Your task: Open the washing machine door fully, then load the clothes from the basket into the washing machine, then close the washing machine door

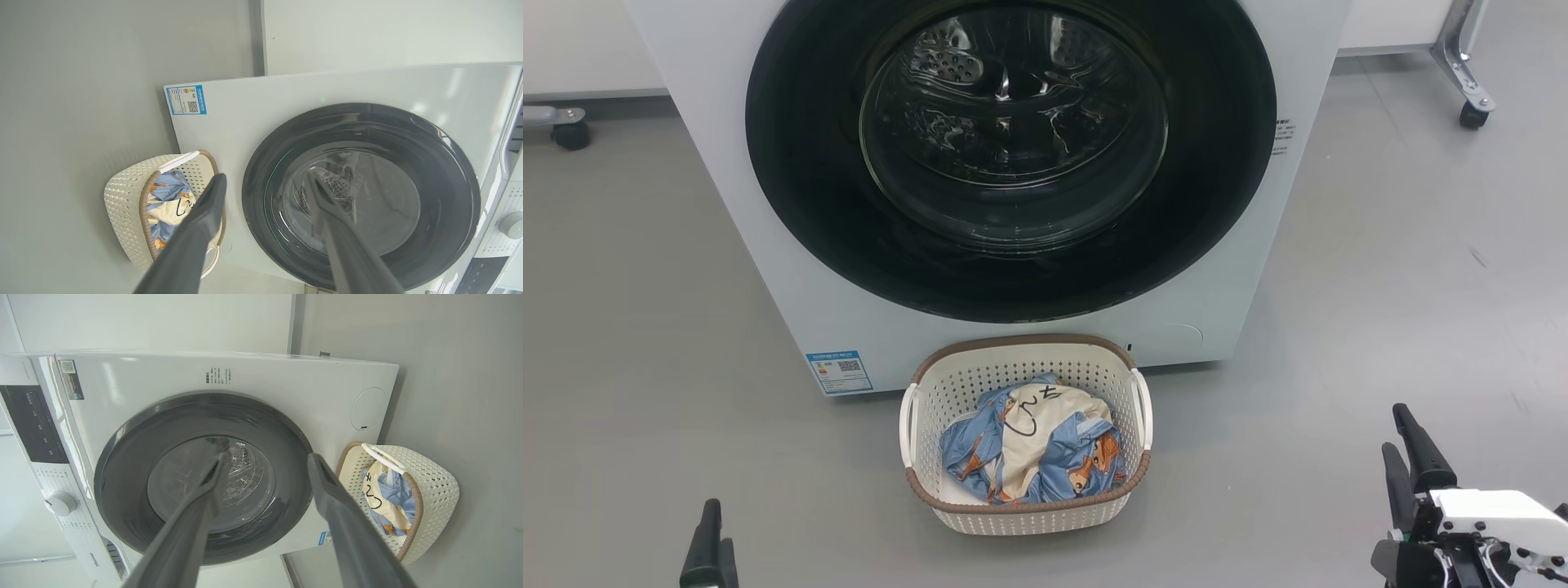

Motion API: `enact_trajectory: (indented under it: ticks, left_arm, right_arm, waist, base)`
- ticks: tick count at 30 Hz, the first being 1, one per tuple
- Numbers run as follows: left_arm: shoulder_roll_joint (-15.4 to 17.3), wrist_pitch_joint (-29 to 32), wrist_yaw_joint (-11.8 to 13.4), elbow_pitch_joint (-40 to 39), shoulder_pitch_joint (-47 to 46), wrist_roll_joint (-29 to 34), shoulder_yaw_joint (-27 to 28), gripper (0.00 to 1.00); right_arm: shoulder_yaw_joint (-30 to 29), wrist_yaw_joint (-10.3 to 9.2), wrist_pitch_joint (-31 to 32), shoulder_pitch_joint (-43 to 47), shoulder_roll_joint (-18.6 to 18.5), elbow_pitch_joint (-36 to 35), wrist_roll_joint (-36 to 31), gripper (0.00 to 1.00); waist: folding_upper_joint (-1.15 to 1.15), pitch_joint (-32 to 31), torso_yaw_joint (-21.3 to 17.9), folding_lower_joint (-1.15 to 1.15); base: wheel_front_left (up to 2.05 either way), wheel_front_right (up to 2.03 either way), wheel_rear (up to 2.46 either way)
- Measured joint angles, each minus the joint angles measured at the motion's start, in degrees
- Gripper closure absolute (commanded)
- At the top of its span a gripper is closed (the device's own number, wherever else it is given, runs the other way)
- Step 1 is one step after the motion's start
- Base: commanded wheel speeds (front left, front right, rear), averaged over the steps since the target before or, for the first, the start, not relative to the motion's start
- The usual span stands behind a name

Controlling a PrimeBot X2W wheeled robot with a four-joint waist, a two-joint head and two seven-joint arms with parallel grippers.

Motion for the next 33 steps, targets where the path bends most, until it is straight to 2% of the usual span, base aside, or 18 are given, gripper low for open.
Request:
enact_trajectory:
  ticks: [12,33]
  left_arm:
    - [0.6,-2.4,0.0,-0.8,0.0,6.8,-1.0,0.00]
    - [1.9,-6.2,0.0,-3.7,-0.4,28.3,-1.2,0.00]
  right_arm:
    - [3.5,0.01,-3.0,0.0,-3.0,-2.3,-8.1,0.00]
    - [7.4,0.03,-6.8,-0.1,-6.6,-3.9,-24.6,0.00]
  waist:
    - [0.00,0.1,0.1,0.00]
    - [0.00,0.0,0.1,0.00]
  base:
    - [0.00,0.00,0.00]
    - [0.00,0.00,0.00]
